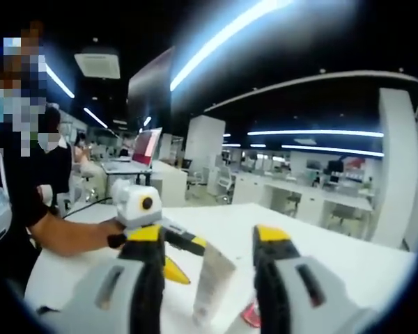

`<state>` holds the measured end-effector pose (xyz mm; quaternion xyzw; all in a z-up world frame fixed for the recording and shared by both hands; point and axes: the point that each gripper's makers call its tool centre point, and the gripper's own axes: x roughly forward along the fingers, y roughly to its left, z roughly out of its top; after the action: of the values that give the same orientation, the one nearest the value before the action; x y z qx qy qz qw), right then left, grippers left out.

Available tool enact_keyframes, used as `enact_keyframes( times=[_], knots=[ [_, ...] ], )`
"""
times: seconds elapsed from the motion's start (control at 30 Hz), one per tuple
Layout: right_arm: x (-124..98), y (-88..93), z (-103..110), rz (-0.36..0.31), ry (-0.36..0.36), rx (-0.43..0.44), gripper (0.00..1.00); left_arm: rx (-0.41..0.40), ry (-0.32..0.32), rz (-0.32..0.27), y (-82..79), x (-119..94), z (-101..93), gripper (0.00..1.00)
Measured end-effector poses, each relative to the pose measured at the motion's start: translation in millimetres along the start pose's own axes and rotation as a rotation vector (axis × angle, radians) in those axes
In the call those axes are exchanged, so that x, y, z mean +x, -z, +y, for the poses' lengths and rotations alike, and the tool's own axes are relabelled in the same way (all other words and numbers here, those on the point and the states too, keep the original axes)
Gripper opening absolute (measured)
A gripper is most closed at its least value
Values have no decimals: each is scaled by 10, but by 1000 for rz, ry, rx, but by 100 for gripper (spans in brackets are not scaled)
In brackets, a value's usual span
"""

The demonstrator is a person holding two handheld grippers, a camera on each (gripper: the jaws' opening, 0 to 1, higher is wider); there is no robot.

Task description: Arrange the skincare products in the storage area until every visible bottle or jar stands upright without overlapping.

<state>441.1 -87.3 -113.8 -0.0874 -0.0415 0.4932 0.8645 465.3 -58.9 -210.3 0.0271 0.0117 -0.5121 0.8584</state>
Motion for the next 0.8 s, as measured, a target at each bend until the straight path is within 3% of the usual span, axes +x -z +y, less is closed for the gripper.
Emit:
enact_keyframes(
  times=[0.23, 0.5, 0.6, 0.8],
  knots=[
    [15, 25, 50, 28, -12, -11, 59, 15, 1, 30, 11, 1, -19, 51],
    [37, 90, 140, 93, -19, -54, 68, 32, 12, 54, -25, -32, -56, 54],
    [43, 96, 183, 104, -27, -64, 75, 29, 5, 55, -39, -23, -61, 66],
    [52, 110, 263, 126, -45, -82, 84, 37, 15, 73, -27, -10, -114, 69]
  ],
)
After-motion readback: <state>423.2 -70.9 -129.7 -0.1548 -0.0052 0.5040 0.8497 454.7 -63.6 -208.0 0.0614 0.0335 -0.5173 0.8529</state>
